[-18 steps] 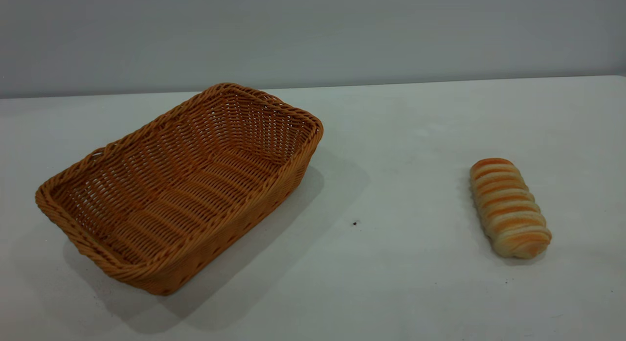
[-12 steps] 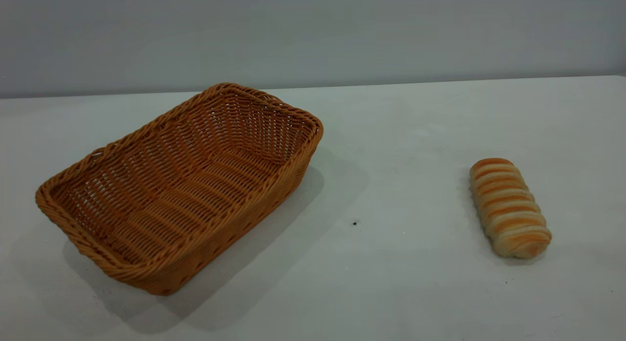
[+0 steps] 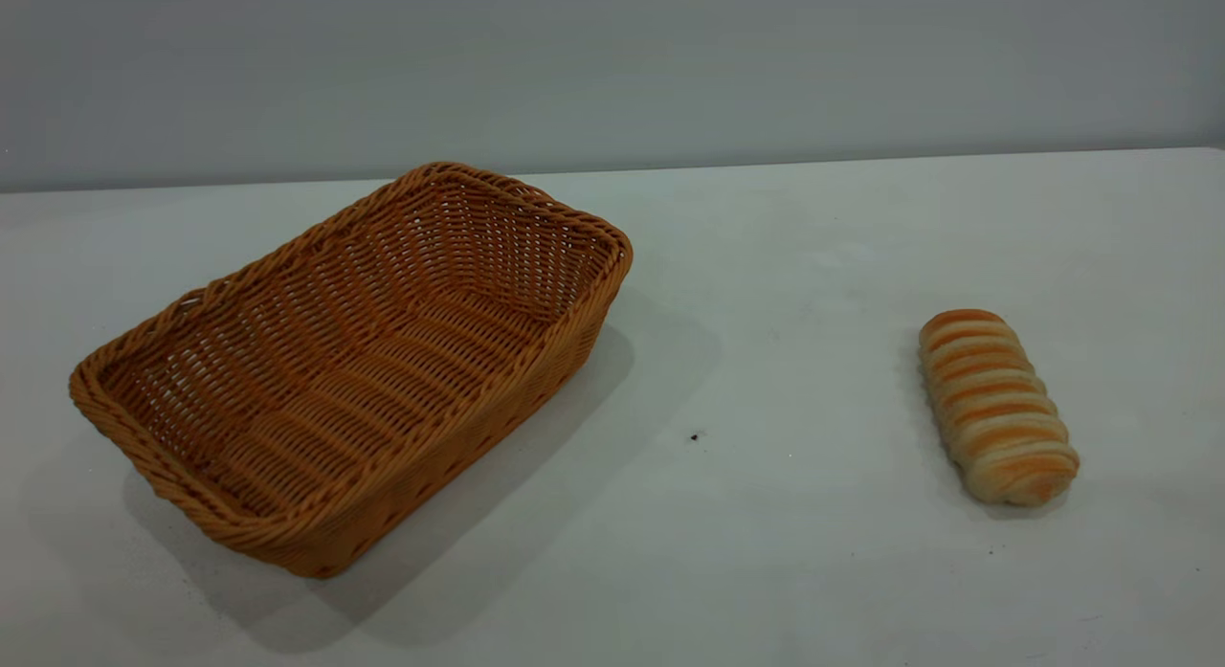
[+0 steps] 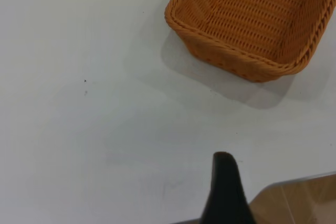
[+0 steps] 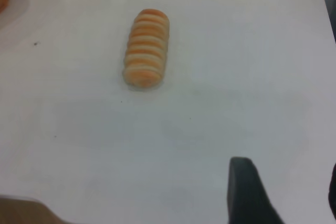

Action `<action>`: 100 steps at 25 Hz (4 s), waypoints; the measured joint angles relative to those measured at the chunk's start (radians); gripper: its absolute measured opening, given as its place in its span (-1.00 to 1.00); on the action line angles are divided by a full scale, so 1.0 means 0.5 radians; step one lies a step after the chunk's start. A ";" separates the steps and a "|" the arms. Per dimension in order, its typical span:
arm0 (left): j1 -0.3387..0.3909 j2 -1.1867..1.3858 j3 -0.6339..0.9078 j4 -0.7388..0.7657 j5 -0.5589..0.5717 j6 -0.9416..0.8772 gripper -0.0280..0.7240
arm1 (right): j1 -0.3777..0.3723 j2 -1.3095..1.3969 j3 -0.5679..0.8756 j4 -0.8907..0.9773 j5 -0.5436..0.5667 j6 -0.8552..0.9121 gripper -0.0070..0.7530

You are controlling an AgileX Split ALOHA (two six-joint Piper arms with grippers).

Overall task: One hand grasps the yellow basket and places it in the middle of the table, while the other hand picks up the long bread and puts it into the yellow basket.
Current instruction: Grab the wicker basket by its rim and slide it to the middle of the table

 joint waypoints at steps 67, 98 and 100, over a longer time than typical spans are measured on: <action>-0.010 2.025 -0.012 -0.260 -1.319 -0.510 0.63 | 0.305 1.607 -0.360 -0.474 -0.683 0.491 0.11; -0.010 3.557 -0.660 -0.622 -1.393 -0.569 0.63 | 0.305 2.001 -0.361 -0.321 -0.899 0.498 0.11; -0.010 3.557 -0.660 -0.622 -1.393 -0.569 0.63 | 0.305 2.001 -0.361 -0.321 -0.899 0.498 0.11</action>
